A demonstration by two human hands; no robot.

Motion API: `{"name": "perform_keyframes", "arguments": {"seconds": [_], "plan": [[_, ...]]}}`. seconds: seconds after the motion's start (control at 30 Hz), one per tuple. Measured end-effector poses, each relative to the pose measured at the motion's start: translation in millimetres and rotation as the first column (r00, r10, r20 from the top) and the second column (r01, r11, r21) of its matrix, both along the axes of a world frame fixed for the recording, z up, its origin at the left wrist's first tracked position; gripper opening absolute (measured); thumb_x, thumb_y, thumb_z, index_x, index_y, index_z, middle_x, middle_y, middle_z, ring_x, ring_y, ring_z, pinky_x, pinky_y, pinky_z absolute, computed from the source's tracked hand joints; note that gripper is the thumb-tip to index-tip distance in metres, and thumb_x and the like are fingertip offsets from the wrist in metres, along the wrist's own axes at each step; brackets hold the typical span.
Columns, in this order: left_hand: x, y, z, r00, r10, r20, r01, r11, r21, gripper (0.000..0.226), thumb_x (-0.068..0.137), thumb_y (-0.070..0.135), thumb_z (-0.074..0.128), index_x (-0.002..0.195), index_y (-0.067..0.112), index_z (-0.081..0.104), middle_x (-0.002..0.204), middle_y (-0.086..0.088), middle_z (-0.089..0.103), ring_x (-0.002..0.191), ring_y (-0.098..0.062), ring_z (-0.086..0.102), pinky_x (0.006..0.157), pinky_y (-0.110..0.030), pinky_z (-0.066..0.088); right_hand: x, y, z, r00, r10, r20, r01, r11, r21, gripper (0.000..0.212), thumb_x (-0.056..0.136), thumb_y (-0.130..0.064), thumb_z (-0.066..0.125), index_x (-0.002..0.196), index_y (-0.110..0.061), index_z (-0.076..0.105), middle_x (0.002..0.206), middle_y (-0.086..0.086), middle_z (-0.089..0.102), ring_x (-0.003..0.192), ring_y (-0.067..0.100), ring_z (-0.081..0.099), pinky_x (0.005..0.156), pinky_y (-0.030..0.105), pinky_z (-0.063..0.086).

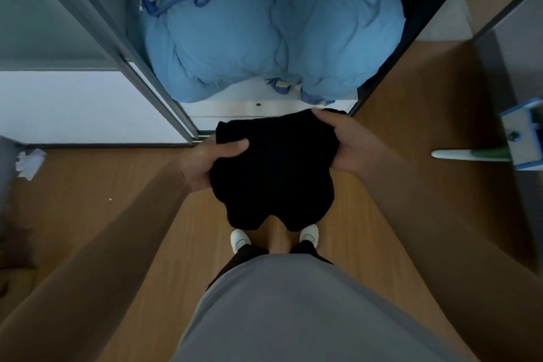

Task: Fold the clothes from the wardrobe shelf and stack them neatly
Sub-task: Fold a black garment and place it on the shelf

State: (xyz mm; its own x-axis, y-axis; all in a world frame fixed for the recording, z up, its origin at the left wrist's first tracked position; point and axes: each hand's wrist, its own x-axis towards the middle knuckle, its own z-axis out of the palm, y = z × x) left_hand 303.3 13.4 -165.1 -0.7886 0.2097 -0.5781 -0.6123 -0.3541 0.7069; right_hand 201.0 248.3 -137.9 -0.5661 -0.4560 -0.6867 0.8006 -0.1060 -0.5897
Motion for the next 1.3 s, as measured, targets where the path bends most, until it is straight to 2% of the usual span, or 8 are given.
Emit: {"name": "perform_keyframes", "arguments": {"seconds": [0.13, 0.37, 0.63, 0.83, 1.0, 1.1, 1.17, 1.3], "plan": [[-13.8, 9.4, 0.1, 0.977, 0.211, -0.016, -0.211, 0.978, -0.008, 0.024, 0.088, 0.028, 0.07, 0.106, 0.014, 0.077, 0.112, -0.01, 0.073, 0.106, -0.025, 0.07, 0.079, -0.029, 0.058, 10.8, 15.4, -9.6, 0.995, 0.073, -0.072, -0.077, 0.996, -0.045, 0.048, 0.091, -0.04, 0.064, 0.13, -0.012, 0.064, 0.127, 0.006, 0.069, 0.117, 0.02, 0.066, 0.096, 0.031, 0.053], [-35.1, 6.4, 2.7, 0.959, 0.285, -0.001, -0.279, 0.939, -0.202, 0.019, 0.094, 0.027, 0.065, 0.104, 0.013, 0.072, 0.096, -0.005, 0.077, 0.088, -0.02, 0.074, 0.067, -0.026, 0.058, 5.5, 8.1, -16.3, 0.854, 0.333, -0.4, -0.08, 0.842, 0.533, 0.038, 0.089, -0.041, 0.071, 0.107, -0.008, 0.069, 0.102, 0.009, 0.075, 0.094, 0.02, 0.073, 0.085, 0.034, 0.059], [-60.0, 4.0, 15.5, 0.938, 0.345, 0.022, -0.323, 0.898, -0.299, 0.017, 0.092, 0.022, 0.067, 0.103, 0.009, 0.07, 0.088, -0.005, 0.078, 0.08, -0.019, 0.076, 0.06, -0.026, 0.058, -13.2, 23.4, -11.4, 0.903, 0.123, -0.412, 0.055, 0.917, 0.396, 0.021, 0.092, -0.024, 0.071, 0.107, -0.011, 0.073, 0.1, 0.004, 0.077, 0.096, 0.018, 0.073, 0.083, 0.028, 0.059], [-62.5, 0.6, 14.5, 0.904, 0.362, 0.225, -0.291, 0.91, -0.294, 0.024, 0.091, 0.021, 0.068, 0.111, 0.009, 0.065, 0.101, -0.009, 0.074, 0.085, -0.021, 0.073, 0.057, -0.027, 0.058, -16.7, 24.4, -13.0, 0.87, 0.141, -0.472, 0.008, 0.954, 0.3, 0.062, 0.084, -0.029, 0.078, 0.136, -0.042, 0.047, 0.142, -0.002, 0.054, 0.123, 0.014, 0.059, 0.1, 0.032, 0.051], [-62.9, 4.4, 12.1, 0.902, 0.333, 0.275, -0.249, 0.921, -0.3, 0.03, 0.092, 0.018, 0.067, 0.119, 0.006, 0.061, 0.105, -0.013, 0.07, 0.085, -0.023, 0.07, 0.051, -0.027, 0.056, -0.1, 11.0, -15.5, 0.566, 0.629, -0.533, -0.278, 0.754, 0.595, 0.074, 0.073, -0.033, 0.087, 0.139, -0.032, 0.053, 0.129, -0.018, 0.055, 0.108, -0.012, 0.055, 0.093, 0.011, 0.046], [-64.7, 5.2, 11.6, 0.916, 0.325, 0.236, -0.225, 0.902, -0.368, 0.036, 0.091, 0.016, 0.069, 0.123, 0.003, 0.059, 0.109, -0.012, 0.07, 0.085, -0.022, 0.07, 0.054, -0.027, 0.057, 5.5, -1.1, -19.4, 0.312, 0.821, -0.478, -0.163, 0.542, 0.825, 0.017, 0.08, -0.029, 0.08, 0.085, -0.016, 0.07, 0.083, -0.004, 0.065, 0.073, 0.007, 0.058, 0.07, 0.027, 0.043], [-64.9, 3.6, 11.3, 0.935, 0.308, 0.176, -0.214, 0.886, -0.412, 0.04, 0.09, 0.014, 0.069, 0.128, 0.005, 0.057, 0.113, -0.006, 0.067, 0.085, -0.018, 0.068, 0.054, -0.023, 0.055, 0.4, 1.9, -22.5, 0.269, 0.871, -0.412, -0.102, 0.451, 0.887, 0.037, 0.085, -0.034, 0.075, 0.06, -0.015, 0.054, 0.065, -0.002, 0.056, 0.063, 0.012, 0.054, 0.062, 0.032, 0.04], [-61.0, -1.4, 10.9, 0.979, 0.195, 0.064, -0.144, 0.873, -0.467, 0.026, 0.09, 0.012, 0.07, 0.115, 0.013, 0.073, 0.108, -0.011, 0.074, 0.086, -0.017, 0.07, 0.065, -0.021, 0.059, -8.6, 13.2, -24.0, 0.132, 0.911, -0.391, 0.021, 0.392, 0.92, 0.035, 0.087, -0.045, 0.071, 0.086, -0.01, 0.072, 0.107, 0.001, 0.06, 0.105, 0.02, 0.053, 0.09, 0.04, 0.044]]}}
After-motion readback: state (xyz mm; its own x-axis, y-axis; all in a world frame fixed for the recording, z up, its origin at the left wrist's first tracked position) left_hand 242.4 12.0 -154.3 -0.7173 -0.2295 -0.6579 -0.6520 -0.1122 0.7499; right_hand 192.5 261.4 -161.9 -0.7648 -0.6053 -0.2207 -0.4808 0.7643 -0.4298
